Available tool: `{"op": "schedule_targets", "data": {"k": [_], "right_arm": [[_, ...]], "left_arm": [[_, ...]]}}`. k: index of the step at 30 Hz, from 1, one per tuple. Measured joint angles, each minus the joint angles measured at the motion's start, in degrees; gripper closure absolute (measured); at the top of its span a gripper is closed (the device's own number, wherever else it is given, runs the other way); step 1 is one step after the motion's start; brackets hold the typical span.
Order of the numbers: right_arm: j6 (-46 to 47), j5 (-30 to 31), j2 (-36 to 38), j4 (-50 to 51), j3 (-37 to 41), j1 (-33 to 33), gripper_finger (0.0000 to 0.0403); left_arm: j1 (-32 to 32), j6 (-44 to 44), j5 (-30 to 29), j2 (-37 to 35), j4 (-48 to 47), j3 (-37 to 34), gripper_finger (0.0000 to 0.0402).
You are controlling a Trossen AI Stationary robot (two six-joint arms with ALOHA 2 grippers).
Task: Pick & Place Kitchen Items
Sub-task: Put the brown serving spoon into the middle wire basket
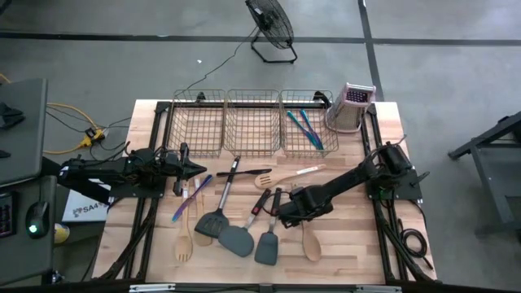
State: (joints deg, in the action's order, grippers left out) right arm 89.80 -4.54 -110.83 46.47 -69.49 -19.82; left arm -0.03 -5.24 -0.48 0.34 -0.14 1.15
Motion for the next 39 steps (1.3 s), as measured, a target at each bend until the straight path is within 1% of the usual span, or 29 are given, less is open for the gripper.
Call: {"op": "schedule_targets", "data": {"k": [3, 9, 30, 39], "right_arm": [[0.61, -0.33, 0.21, -1.97, 1.40, 0.05, 0.0141], [2.00, 0.85, 0.09, -1.77, 1.90, 0.05, 0.0172], [3.43, 1.31, -0.11, -1.70, 1.99, 0.11, 0.0336], [2.89, 2.00, 1.38, -1.65, 2.19, 0.11, 0.0336]], "left_arm": [[0.01, -0.01, 0.01, 0.01, -0.02, -0.02, 0.0398], [0.02, -0.01, -0.01, 0.00, -0.02, 0.00, 0.0398], [0.01, -0.01, 0.01, 0.01, -0.02, -0.02, 0.0398], [0.02, -0.01, -0.01, 0.02, 0.00, -0.02, 0.0398]]}}
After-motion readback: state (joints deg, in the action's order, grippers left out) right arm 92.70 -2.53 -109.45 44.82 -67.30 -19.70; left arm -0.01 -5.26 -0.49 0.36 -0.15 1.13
